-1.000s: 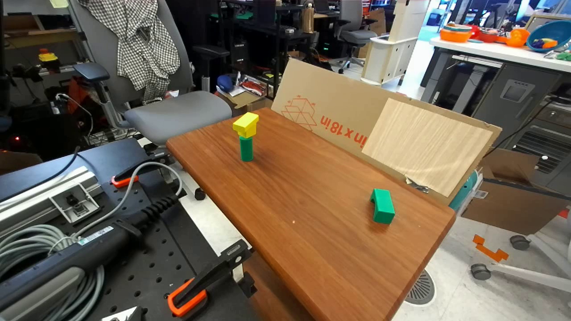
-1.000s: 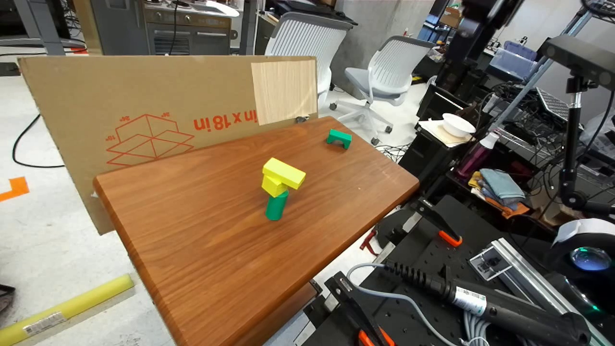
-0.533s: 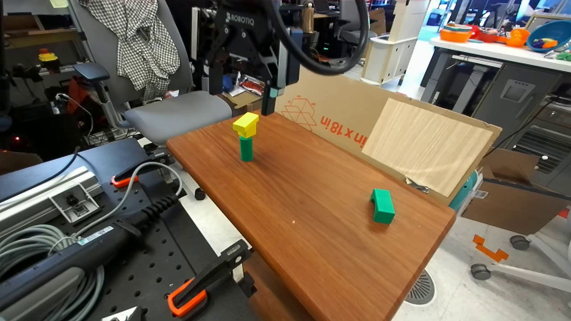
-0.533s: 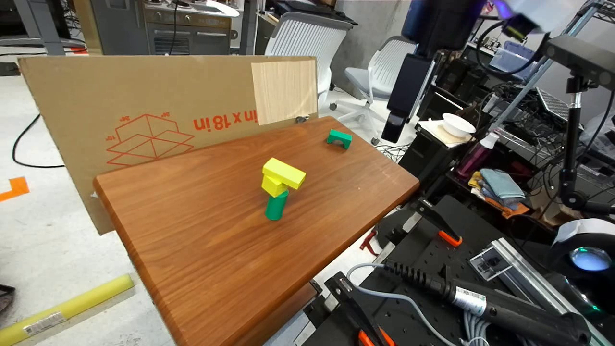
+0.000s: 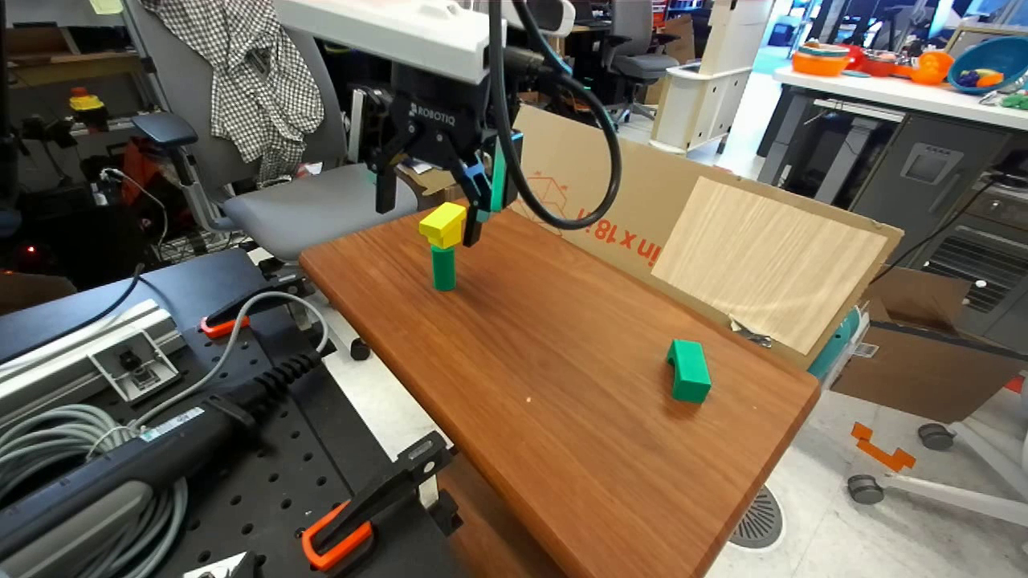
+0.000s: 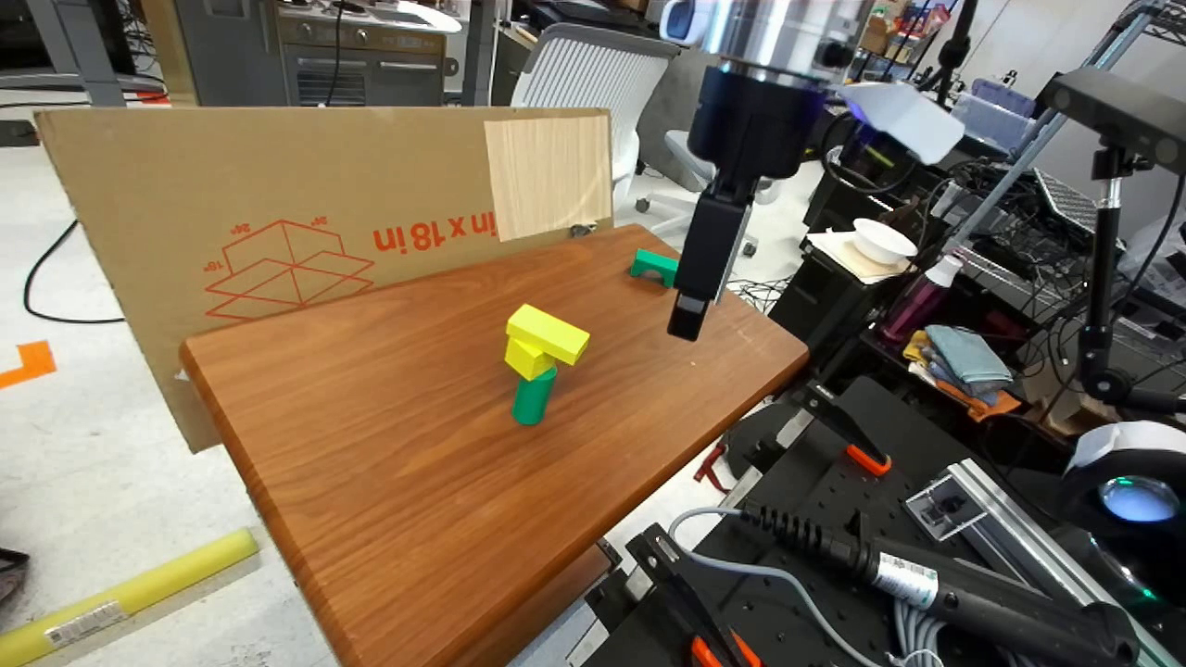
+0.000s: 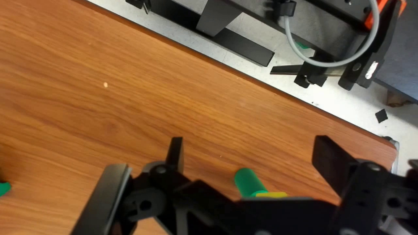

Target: Take the yellow block off the stack

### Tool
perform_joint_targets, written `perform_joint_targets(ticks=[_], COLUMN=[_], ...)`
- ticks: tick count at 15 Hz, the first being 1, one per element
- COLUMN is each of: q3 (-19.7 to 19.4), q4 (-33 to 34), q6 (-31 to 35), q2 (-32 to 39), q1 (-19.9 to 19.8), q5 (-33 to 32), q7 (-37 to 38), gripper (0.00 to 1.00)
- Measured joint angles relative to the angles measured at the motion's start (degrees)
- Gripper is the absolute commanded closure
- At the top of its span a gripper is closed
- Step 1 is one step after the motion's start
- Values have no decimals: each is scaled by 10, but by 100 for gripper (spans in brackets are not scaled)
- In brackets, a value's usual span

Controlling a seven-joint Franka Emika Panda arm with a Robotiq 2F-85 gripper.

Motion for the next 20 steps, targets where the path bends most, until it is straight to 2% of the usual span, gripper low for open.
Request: perform_joint_targets(ticks=[7,11,20], q3=[38,52,69], q4=[11,17,41], q6=[80,127,133], q2=[72,90,91], q1=[-2,-4,-5], q5=[6,6,4], q7=[-1,4,32], gripper=[0,0,0])
